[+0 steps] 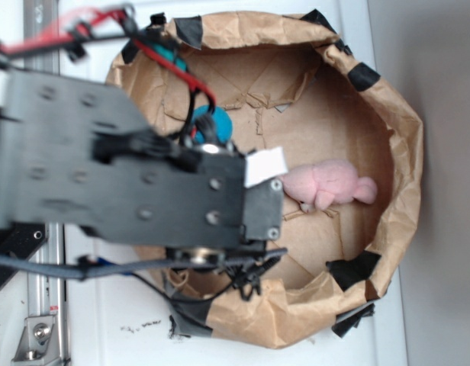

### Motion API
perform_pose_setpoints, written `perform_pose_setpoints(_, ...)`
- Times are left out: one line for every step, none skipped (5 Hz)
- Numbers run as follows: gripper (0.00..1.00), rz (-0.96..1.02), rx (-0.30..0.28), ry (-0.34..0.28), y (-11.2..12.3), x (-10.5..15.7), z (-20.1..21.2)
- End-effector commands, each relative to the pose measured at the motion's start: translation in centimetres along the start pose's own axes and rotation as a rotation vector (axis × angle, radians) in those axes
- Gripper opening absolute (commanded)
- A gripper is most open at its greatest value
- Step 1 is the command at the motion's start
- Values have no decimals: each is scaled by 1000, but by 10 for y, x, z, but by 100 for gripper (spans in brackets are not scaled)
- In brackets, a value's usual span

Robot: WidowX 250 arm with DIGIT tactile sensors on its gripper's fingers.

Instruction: Grab the black box.

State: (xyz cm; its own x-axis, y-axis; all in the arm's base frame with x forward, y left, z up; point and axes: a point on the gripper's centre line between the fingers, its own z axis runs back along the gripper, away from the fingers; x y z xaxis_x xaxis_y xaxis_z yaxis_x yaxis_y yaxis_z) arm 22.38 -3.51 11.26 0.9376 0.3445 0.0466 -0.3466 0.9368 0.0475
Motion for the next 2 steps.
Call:
perform_pose_setpoints(0,-200,-57,-134,26,17,52)
perform_pose_setpoints(0,-210,-90,-143,30,25,53)
